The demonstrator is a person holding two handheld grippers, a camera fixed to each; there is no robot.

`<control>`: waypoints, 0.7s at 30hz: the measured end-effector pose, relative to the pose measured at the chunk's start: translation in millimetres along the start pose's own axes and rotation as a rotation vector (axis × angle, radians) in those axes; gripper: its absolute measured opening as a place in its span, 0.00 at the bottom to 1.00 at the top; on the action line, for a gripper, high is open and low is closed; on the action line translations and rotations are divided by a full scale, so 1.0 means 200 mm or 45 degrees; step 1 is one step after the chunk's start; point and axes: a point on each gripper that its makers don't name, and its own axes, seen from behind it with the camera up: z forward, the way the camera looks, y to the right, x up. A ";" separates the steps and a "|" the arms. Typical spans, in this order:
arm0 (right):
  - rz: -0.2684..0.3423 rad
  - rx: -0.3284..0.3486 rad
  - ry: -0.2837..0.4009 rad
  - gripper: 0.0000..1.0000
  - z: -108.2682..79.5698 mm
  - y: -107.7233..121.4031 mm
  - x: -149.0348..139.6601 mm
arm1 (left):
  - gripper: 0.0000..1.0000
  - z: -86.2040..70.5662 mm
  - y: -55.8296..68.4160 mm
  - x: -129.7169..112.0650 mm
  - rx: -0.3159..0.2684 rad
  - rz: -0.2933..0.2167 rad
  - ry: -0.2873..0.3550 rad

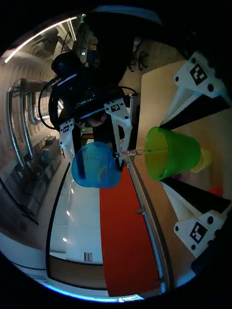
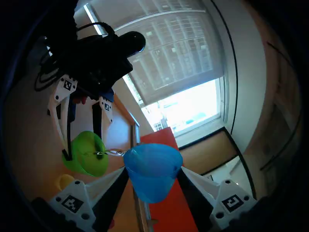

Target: Pour water

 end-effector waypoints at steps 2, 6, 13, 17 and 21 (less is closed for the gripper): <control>-0.005 -0.003 0.001 0.88 0.00 0.01 0.00 | 0.86 0.00 -0.01 0.00 0.002 0.002 -0.001; -0.020 -0.006 0.002 0.88 0.01 0.01 0.00 | 0.86 0.00 -0.02 0.00 0.004 0.001 -0.001; -0.044 -0.010 0.002 0.88 0.02 0.02 0.00 | 0.86 0.00 -0.03 -0.01 0.006 -0.001 0.000; -0.055 -0.015 0.003 0.88 0.02 0.02 0.01 | 0.86 0.00 -0.03 -0.01 0.007 0.001 -0.001; -0.067 -0.018 0.003 0.88 0.03 0.02 0.01 | 0.86 0.00 -0.03 -0.01 0.007 -0.002 0.001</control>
